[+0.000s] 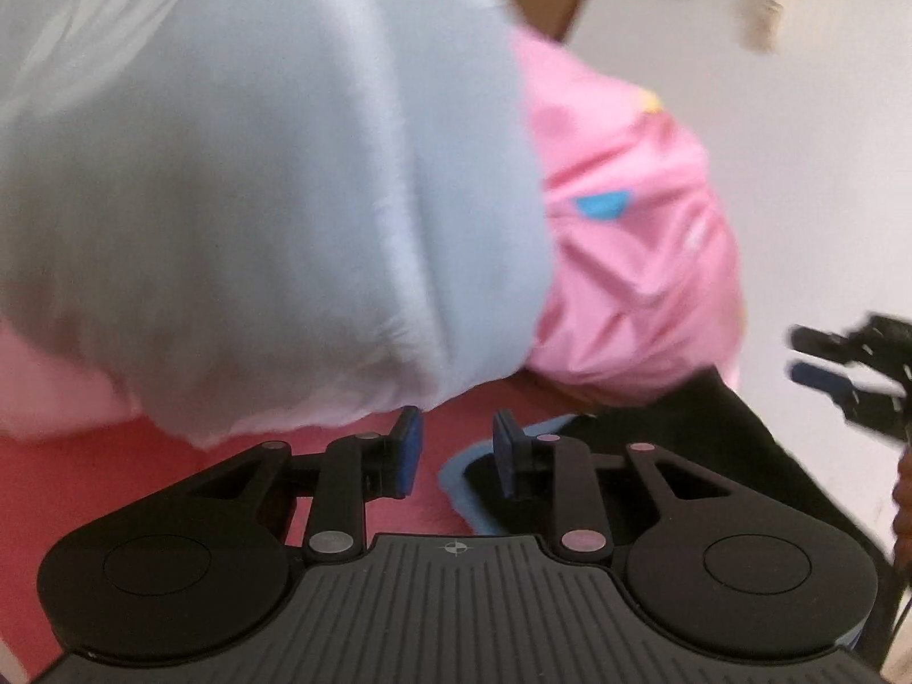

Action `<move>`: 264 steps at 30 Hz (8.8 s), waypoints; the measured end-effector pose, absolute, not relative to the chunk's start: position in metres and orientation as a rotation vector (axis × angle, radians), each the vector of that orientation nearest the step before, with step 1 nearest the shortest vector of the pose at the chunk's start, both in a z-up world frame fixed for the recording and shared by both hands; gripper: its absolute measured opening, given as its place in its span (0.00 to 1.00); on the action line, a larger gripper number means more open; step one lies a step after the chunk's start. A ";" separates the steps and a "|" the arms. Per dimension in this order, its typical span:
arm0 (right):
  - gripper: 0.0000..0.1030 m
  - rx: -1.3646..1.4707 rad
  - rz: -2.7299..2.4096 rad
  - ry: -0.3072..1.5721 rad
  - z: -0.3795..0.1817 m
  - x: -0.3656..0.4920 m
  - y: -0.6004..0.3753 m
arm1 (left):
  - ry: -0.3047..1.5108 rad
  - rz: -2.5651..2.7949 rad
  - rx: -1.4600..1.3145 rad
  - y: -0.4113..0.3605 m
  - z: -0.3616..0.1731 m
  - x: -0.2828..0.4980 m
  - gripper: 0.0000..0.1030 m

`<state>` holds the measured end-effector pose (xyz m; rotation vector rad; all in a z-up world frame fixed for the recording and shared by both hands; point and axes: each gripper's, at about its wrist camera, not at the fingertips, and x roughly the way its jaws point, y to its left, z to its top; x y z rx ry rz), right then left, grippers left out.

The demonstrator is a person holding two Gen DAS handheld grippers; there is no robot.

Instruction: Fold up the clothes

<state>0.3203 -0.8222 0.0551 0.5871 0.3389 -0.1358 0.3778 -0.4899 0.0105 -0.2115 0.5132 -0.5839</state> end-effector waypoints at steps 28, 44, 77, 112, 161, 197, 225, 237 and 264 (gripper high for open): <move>0.29 0.749 -0.108 0.646 0.021 0.360 -0.806 | 0.588 -0.562 -0.069 -0.518 -0.026 0.375 0.26; 0.31 1.048 -0.075 0.339 0.030 0.225 -0.872 | 0.492 -0.612 -0.075 -0.504 -0.001 0.353 0.26; 0.50 0.356 -0.332 0.567 0.046 0.051 -0.695 | 0.553 -0.777 0.075 -0.471 0.078 0.182 0.73; 0.95 0.200 -0.402 0.383 0.140 -0.098 -0.511 | 0.524 -0.688 0.096 -0.293 0.140 0.015 0.99; 1.00 0.200 -0.644 0.463 0.125 -0.154 -0.444 | 0.571 -0.572 0.064 -0.262 0.120 -0.034 0.99; 1.00 0.170 -0.596 0.459 0.131 -0.155 -0.422 | 0.549 -0.547 0.068 -0.252 0.128 -0.038 0.99; 1.00 0.182 -0.591 0.463 0.131 -0.154 -0.419 | 0.544 -0.548 0.071 -0.251 0.129 -0.040 0.99; 1.00 0.184 -0.592 0.464 0.131 -0.153 -0.420 | 0.546 -0.541 0.067 -0.250 0.129 -0.039 0.99; 1.00 0.190 -0.597 0.468 0.130 -0.151 -0.421 | 0.538 -0.534 0.073 -0.248 0.129 -0.038 0.99</move>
